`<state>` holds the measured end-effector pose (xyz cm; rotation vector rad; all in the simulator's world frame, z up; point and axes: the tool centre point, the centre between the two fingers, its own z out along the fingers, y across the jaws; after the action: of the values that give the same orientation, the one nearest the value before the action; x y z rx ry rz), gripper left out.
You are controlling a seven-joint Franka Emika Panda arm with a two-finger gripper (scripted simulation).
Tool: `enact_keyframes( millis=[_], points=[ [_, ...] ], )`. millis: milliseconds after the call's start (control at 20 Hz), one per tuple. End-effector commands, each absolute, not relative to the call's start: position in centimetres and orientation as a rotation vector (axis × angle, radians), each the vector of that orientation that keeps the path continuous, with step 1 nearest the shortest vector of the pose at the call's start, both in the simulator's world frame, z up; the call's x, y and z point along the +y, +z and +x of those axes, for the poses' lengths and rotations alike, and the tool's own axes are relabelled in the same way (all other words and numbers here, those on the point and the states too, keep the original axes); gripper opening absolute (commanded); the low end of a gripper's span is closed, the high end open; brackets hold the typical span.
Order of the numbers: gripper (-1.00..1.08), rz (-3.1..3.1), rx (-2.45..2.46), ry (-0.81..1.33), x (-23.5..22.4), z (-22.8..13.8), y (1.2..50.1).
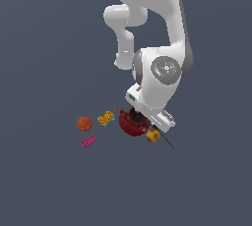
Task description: Pick up a designated object from a clutter of objects.
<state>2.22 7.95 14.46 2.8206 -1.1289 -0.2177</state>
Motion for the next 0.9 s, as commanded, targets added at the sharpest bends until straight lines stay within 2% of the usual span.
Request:
enact_keyframes(
  millis=[0,850],
  points=[
    [0.68,2.792,-1.18,-0.22,8.2,2.2,13.7],
    [0.68,2.739,-1.266,-0.226,8.7,2.0,11.3]
  ],
)
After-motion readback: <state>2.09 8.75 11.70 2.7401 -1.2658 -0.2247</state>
